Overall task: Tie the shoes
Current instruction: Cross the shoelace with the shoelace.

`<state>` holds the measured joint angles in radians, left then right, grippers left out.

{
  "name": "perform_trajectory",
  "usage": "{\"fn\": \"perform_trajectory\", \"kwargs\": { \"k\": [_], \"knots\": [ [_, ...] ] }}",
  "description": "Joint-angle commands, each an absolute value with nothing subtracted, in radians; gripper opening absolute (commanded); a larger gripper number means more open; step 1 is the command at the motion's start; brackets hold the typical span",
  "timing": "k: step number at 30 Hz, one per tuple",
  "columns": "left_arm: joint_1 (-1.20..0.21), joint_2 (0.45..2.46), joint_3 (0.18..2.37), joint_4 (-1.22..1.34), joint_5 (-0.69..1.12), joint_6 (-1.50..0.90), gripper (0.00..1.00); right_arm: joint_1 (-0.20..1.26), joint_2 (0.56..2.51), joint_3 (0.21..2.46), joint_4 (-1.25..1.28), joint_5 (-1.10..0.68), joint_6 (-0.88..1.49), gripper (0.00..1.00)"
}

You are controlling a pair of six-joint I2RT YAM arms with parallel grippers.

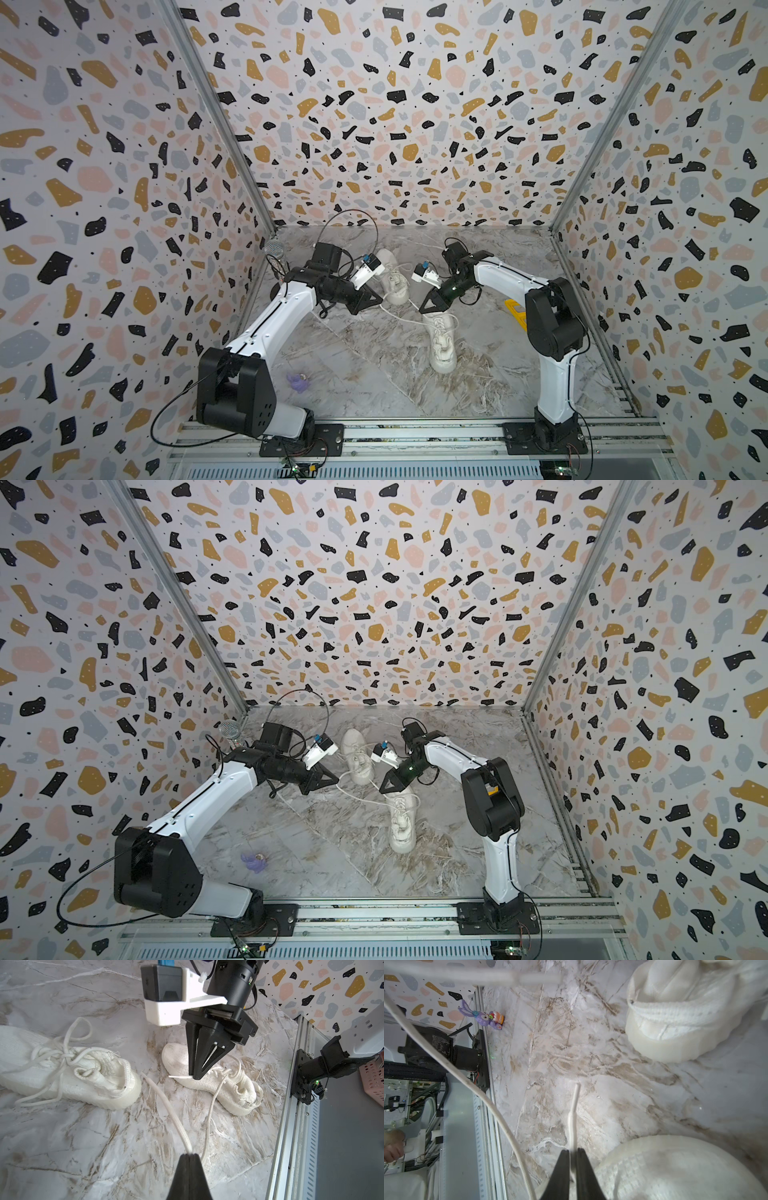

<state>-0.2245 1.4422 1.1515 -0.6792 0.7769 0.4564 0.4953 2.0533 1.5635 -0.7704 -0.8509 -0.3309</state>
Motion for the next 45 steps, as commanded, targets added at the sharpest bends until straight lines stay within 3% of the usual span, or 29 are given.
{"fn": "perform_trajectory", "kwargs": {
  "k": [1,7,17,31,38,43,45],
  "knots": [
    [-0.222,1.422,1.14,-0.664,0.781,0.459,0.0,0.496,2.03,1.623,-0.818,-0.889,-0.312,0.24],
    [-0.238,1.411,1.154,-0.664,0.765,0.478,0.0,0.47,1.966,1.622,-0.84,-0.878,-0.337,0.36],
    [-0.402,1.514,1.319,-0.662,0.647,0.489,0.0,0.263,1.744,1.487,-0.842,-0.8,-0.34,0.39],
    [-0.546,1.87,1.648,-0.714,0.533,0.584,0.0,0.152,1.566,1.321,-0.748,-0.609,-0.293,0.43],
    [-0.569,2.076,1.843,-0.747,0.491,0.557,0.0,0.15,1.546,1.295,-0.72,-0.559,-0.296,0.56],
    [-0.574,2.199,1.951,-0.757,0.507,0.467,0.0,0.15,1.541,1.278,-0.699,-0.523,-0.295,0.58],
    [-0.574,2.224,1.967,-0.762,0.511,0.438,0.07,0.15,1.547,1.276,-0.696,-0.523,-0.295,0.59]
  ]
}}
